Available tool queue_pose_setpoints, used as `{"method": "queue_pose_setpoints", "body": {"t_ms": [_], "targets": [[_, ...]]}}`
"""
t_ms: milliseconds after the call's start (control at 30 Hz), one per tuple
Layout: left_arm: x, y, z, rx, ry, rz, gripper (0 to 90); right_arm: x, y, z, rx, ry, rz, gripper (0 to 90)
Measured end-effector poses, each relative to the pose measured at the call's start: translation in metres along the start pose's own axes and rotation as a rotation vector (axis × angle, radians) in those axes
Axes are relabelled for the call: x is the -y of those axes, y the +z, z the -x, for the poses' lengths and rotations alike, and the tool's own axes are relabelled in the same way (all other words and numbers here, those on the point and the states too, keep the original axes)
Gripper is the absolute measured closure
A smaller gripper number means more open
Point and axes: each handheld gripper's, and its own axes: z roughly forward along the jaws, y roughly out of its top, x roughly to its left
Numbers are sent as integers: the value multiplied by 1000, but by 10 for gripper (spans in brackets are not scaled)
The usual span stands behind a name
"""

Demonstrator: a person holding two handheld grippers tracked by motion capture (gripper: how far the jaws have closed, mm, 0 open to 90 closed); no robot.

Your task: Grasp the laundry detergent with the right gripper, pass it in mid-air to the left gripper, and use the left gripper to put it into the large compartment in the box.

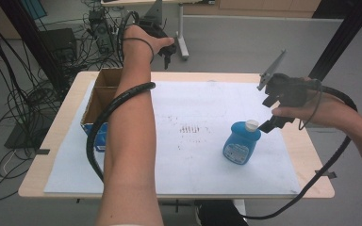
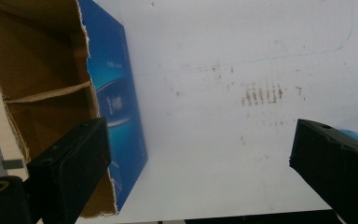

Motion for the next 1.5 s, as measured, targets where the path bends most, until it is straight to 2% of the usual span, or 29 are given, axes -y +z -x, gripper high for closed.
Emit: {"method": "queue_pose_setpoints", "body": {"t_ms": [233, 567, 800, 1000, 1500], "targets": [[1, -2, 0, -1, 1, 1, 57, 22, -3, 1, 4, 35, 24, 54], [2, -4, -2, -2, -3, 7, 56, 41, 2, 0, 8, 57, 67, 48], [3, -2, -4, 3, -4, 5, 56, 51, 13, -2, 17, 58, 110, 45], [2, -2, -5, 1, -4, 11, 57, 62, 25, -5, 15, 83, 153, 42], [1, 2, -7, -1, -5, 9, 57, 80, 64, -10, 29, 115, 285, 40]]}}
